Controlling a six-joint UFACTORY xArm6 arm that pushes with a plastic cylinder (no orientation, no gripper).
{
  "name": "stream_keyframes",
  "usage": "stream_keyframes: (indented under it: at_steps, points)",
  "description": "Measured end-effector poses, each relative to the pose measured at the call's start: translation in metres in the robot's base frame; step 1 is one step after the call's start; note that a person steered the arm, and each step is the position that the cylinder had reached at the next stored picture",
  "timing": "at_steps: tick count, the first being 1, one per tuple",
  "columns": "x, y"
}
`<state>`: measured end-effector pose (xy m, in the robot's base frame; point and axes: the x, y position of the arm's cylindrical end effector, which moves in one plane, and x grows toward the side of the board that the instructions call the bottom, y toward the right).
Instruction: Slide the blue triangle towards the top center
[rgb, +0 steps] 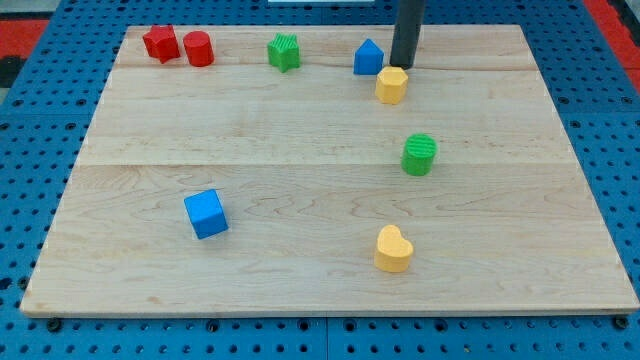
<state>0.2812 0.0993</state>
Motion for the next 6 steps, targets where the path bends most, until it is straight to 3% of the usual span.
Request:
stream_keyframes:
  at_steps: [2,6]
  points:
    - [0.024,-0.024]
    - [-0.020,-0.038]
